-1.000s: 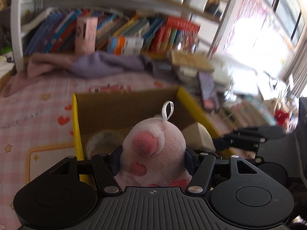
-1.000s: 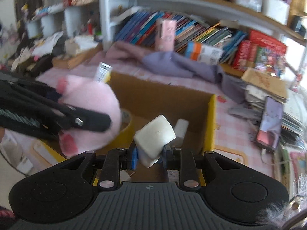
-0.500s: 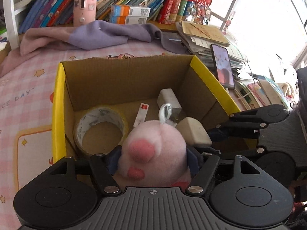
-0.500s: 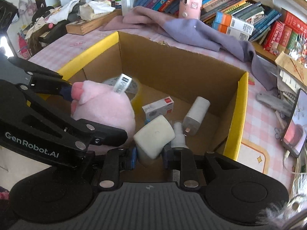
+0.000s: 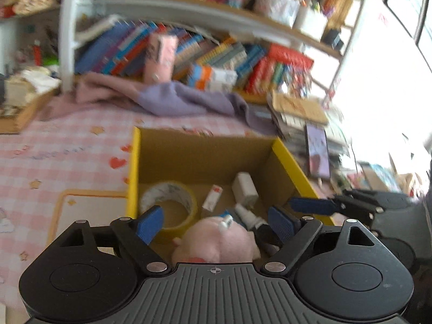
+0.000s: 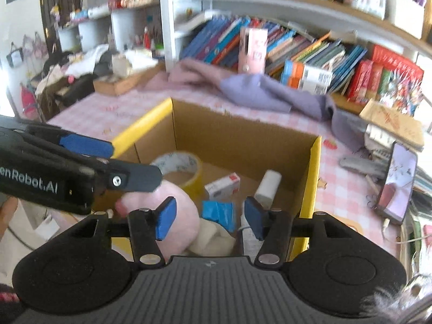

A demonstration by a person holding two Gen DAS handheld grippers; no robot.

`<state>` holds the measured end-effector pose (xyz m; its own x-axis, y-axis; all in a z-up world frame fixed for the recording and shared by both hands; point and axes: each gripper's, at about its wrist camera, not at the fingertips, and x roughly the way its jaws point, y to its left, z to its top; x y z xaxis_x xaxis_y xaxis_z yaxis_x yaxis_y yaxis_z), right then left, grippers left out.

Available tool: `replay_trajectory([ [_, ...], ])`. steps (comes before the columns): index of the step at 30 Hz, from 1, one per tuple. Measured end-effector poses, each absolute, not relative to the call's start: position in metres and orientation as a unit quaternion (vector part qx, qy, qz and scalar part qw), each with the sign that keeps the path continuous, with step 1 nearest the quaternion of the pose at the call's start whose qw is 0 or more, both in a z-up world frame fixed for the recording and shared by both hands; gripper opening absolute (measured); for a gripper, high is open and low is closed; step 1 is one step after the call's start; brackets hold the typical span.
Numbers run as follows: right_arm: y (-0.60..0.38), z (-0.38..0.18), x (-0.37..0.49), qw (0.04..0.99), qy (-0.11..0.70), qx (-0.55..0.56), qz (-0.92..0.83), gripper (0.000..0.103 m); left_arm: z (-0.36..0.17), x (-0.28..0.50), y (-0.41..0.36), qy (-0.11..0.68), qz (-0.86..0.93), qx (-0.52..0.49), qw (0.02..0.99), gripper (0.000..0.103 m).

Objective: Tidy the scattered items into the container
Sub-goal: 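Withdraw both open grippers up out of the yellow box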

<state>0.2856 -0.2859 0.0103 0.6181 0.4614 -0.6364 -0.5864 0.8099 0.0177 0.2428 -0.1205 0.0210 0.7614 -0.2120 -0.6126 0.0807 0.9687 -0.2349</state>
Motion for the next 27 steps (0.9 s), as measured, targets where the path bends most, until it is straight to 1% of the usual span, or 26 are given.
replay_trajectory([
  [5,-0.279,0.02,0.261,0.912,0.294,-0.08,0.275,0.059,0.031,0.215,-0.11,0.294,-0.048,-0.091,0.95,0.089],
  [9,-0.275,0.025,0.238,0.927,0.272,-0.077,0.246,0.06,0.034,0.19,-0.096,0.278,-0.019,-0.103,0.955,0.093],
  [15,-0.27,0.033,0.206,0.945,0.254,-0.056,0.199,0.063,0.037,0.158,-0.071,0.262,0.02,-0.111,0.958,0.094],
  [17,-0.267,0.034,0.193,0.948,0.249,-0.053,0.188,0.069,0.039,0.145,-0.064,0.255,0.031,-0.106,0.961,0.095],
  [21,-0.257,0.033,0.167,0.952,0.246,-0.052,0.173,0.074,0.039,0.121,-0.056,0.242,0.05,-0.073,0.966,0.099],
  [22,-0.254,0.032,0.16,0.953,0.247,-0.053,0.17,0.077,0.037,0.114,-0.054,0.24,0.054,-0.062,0.967,0.1],
  [23,-0.251,0.031,0.153,0.952,0.248,-0.054,0.168,0.079,0.037,0.109,-0.053,0.24,0.056,-0.055,0.968,0.1],
  [26,-0.24,0.029,0.132,0.951,0.254,-0.061,0.165,0.084,0.033,0.091,-0.046,0.246,0.058,-0.049,0.966,0.101],
  [27,-0.236,0.027,0.124,0.95,0.256,-0.063,0.164,0.084,0.031,0.085,-0.043,0.25,0.059,-0.049,0.965,0.102],
])
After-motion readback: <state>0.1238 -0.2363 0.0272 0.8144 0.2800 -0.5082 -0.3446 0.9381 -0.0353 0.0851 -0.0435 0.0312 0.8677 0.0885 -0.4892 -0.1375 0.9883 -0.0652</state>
